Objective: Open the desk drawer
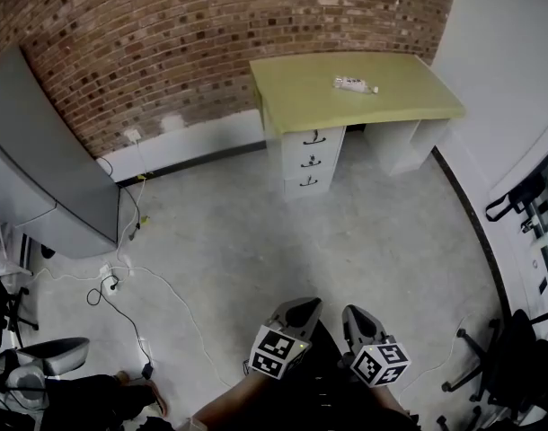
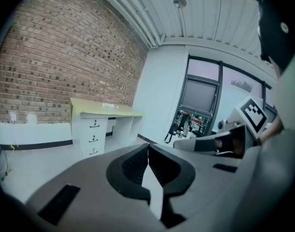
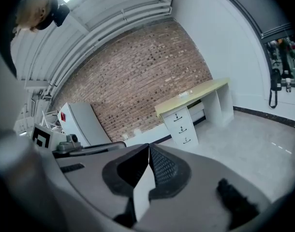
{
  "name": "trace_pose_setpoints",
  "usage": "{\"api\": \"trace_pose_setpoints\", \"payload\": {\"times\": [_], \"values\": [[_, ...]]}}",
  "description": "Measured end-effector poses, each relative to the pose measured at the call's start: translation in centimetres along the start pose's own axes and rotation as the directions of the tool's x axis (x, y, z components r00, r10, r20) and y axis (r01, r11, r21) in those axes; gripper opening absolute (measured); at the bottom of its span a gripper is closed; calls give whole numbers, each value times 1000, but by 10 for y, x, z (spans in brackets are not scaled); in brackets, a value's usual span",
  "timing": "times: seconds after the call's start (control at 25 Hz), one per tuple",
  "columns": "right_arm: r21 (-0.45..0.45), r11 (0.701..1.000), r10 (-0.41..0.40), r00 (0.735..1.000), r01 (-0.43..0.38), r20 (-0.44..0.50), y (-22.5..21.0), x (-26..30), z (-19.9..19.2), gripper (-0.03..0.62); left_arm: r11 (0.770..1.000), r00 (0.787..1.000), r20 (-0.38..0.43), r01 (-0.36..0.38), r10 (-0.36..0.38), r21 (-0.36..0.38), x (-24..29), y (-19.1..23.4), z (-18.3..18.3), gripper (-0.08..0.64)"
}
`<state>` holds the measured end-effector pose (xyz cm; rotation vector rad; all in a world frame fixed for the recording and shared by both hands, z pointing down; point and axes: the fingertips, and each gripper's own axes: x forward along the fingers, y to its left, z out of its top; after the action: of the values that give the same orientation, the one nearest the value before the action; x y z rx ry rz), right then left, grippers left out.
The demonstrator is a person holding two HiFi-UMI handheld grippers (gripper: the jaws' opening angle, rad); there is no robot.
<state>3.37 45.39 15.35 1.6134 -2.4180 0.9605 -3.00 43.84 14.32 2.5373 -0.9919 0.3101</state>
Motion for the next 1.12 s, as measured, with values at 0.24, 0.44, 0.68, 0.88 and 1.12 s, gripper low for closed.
{"api": "trace_pose_setpoints", "payload": {"times": [0.24, 0.44, 0.68, 0.88, 1.12], "values": [[8, 1000, -29, 999, 29, 16, -29, 42, 36, 12, 1000, 1000, 0, -16, 16, 9, 38, 42, 28, 11], [28, 998, -49, 998, 48, 28, -49, 78, 67, 12, 1000, 1000, 1, -25, 25, 1, 67, 71, 53, 11], [31, 999, -39, 999, 39, 19, -57, 110, 89, 12, 1000, 1000, -11, -22, 22, -11, 92, 99, 67, 11], [46, 998, -37, 999, 36, 3, -67, 131, 97, 12, 1000, 1000, -29, -2, 2, -27, 113, 120, 66, 11], [38, 999, -25, 1000, 25, -8, -75, 154, 104, 12, 996, 999, -21, -33, 31, -88, 124, 140, 70, 11]]}}
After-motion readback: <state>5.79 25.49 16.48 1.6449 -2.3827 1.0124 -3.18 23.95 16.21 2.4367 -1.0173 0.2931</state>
